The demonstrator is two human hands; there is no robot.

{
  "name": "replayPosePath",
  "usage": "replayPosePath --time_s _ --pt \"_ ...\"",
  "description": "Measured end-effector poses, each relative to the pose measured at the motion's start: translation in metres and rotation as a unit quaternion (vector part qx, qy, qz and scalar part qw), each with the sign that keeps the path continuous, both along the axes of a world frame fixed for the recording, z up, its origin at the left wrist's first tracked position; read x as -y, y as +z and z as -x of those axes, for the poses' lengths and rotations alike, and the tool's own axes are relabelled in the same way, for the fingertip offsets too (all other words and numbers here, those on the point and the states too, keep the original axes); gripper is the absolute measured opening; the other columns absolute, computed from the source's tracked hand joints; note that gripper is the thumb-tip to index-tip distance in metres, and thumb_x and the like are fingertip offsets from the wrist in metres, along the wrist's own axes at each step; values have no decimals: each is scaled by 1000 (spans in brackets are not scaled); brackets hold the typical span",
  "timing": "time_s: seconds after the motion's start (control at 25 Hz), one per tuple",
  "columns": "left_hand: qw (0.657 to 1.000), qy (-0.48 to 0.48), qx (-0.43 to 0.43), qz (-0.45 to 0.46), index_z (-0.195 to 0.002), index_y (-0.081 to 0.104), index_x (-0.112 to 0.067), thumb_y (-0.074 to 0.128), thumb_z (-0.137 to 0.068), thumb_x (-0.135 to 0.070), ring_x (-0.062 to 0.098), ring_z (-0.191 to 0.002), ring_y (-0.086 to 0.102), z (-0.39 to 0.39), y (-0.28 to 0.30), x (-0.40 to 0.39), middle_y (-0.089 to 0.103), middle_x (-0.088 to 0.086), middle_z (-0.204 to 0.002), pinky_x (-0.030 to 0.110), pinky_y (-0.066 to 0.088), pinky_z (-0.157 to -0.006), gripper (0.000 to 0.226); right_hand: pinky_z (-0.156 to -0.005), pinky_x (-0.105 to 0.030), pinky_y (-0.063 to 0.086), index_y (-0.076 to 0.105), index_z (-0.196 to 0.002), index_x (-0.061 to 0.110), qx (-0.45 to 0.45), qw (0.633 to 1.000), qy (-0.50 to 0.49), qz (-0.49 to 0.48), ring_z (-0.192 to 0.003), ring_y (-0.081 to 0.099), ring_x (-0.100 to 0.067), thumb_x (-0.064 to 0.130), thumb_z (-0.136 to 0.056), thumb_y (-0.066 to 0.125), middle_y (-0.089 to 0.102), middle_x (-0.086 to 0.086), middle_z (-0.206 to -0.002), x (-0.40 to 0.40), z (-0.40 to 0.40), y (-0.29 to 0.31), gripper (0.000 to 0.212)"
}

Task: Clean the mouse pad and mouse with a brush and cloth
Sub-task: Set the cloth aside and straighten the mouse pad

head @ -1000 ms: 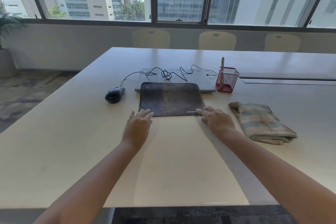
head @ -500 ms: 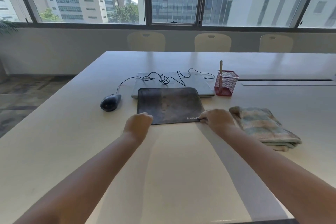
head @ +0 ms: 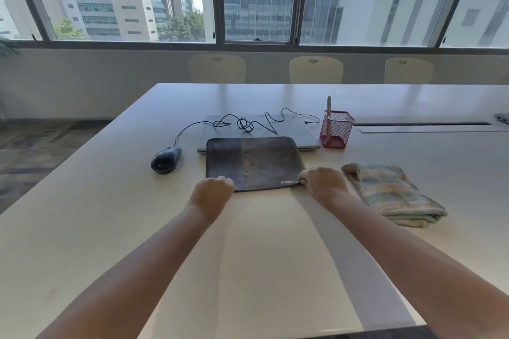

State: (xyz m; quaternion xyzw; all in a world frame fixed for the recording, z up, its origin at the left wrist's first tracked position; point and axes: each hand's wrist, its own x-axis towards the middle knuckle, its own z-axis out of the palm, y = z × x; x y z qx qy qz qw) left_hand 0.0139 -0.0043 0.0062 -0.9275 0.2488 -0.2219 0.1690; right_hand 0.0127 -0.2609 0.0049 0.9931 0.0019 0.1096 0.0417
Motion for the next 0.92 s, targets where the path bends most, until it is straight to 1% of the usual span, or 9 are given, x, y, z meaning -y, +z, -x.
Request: replayPosePath --time_s 0.04,0.12,0.2,0.24,0.32,0.36,0.44,0.84,0.92 --pt "1000 5 -21 -13 -44 55 -19 87 -24 -10 10 -30 54 4 2 0 53 -3 -39 11 31 -32 39 -67 -29 36 67 -98 26 -3 1000 -2 2 -92 64 -30 19 -89 47 69 -5 -100 -1 2 1 23" --pt "997 3 -70 -20 -70 61 -17 74 -63 -9 13 -57 67 4 -3 -2 67 -1 -66 18 42 -44 17 -66 -28 35 68 -97 25 -2 1000 -2 6 -91 63 -30 17 -89 47 69 -5 -100 -2 10 1 24" --pt "999 14 -51 -8 -85 58 -17 58 -80 -4 15 -73 69 6 -10 -6 68 -2 -82 21 46 -53 14 -65 -27 35 68 -96 24 3 1000 -3 1 -91 64 -29 17 -90 46 68 -5 -100 -4 19 -3 24" --pt "999 11 -47 -1 -81 59 -17 63 -76 -5 14 -68 69 12 -9 -6 68 -2 -78 20 44 -50 13 -65 -26 35 68 -97 24 3 1000 -6 -5 -90 63 -29 17 -90 46 68 -6 -101 -5 24 -4 24" --pt "999 -8 -46 14 -55 58 -18 85 -43 -9 10 -40 60 29 0 -7 60 -4 -49 13 34 -36 31 -65 -28 37 68 -97 22 -2 1000 -9 -18 -90 63 -30 17 -90 46 68 -7 -101 -7 32 -5 24" --pt "999 -14 -33 21 -43 54 -19 88 -24 -8 9 -29 51 36 4 -8 51 -6 -38 10 29 -31 41 -66 -28 38 68 -97 21 -5 1000 -8 -23 -90 63 -30 17 -90 46 68 -7 -102 -8 37 -5 24" --pt "999 -20 -6 47 -35 48 -20 86 -9 -5 9 -22 44 46 0 -13 43 -6 -31 8 26 -29 49 -68 -30 41 68 -99 20 -8 999 0 -34 -91 63 -29 19 -92 45 67 -5 -103 -10 49 -4 24" --pt "998 -47 -10 37 -39 46 -18 82 -8 4 10 -20 39 104 -9 -35 41 -5 -33 6 25 -33 52 -68 -28 42 64 -100 26 9 997 29 -75 -86 64 -20 34 -91 48 67 6 -100 -18 128 -5 20" --pt "998 -53 -33 22 -44 50 -17 85 -18 2 11 -25 45 104 -9 -38 46 -4 -39 9 30 -32 47 -69 -28 43 63 -100 27 0 996 22 -81 -88 64 -19 35 -92 47 65 6 -101 -19 133 -2 20"
